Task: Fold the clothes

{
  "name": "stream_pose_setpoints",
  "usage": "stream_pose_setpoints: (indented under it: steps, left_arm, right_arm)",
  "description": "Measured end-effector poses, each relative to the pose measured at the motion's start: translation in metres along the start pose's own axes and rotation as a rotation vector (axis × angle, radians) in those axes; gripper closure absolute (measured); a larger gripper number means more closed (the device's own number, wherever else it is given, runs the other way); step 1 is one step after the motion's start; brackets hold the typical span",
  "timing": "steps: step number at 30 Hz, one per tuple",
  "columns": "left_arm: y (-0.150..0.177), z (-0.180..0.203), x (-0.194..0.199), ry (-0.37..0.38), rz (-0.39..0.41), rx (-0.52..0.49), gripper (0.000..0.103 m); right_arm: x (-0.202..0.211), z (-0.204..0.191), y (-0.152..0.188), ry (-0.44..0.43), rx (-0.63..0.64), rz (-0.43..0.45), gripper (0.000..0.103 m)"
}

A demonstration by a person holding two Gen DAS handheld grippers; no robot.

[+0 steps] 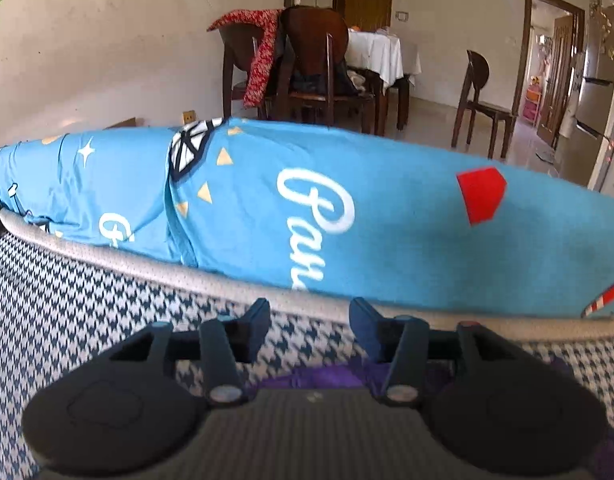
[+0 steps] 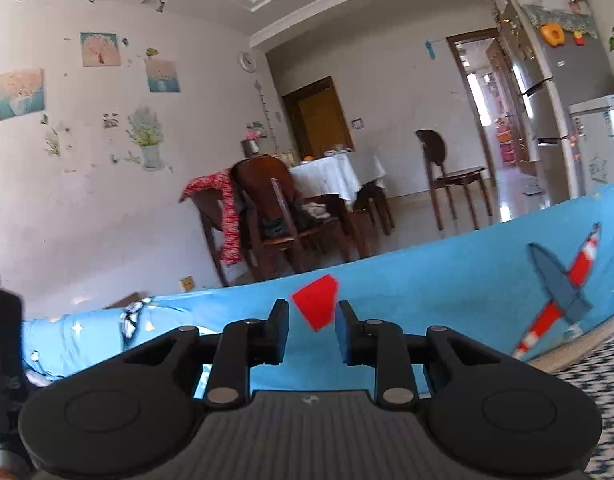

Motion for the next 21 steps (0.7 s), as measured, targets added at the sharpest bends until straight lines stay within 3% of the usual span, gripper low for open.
stream_pose_setpoints:
  steps: [12,18,21]
  left_arm:
    - [0.078,0.014,0.031,0.076,-0.152,-0.093,0.050]
    - [0.104,0.016,0.055,0.084,-0.158,-0.141,0.041]
    - [0.109,0.022,0.061,0.104,-0.158,-0.172,0.038]
  right_arm:
    - [0.059,0.073,0.027,0.172,-0.027,-0.151,0.070]
    - [0.079,0.109,0.035,0.283,-0.088,-0.188,0.070]
    - [0.092,0.133,0.043,0.346,-0.173,-0.217,0.064]
Point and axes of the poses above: each gripper's, at about its wrist camera, not at the fingertips, and x roughly against the way its jaws point, z to its right, y to its underside, the point moved 6 cm from there along -x, roughly the way its jaws point, and after that the axes turned 1 degree about z, right-handed, at the moved point
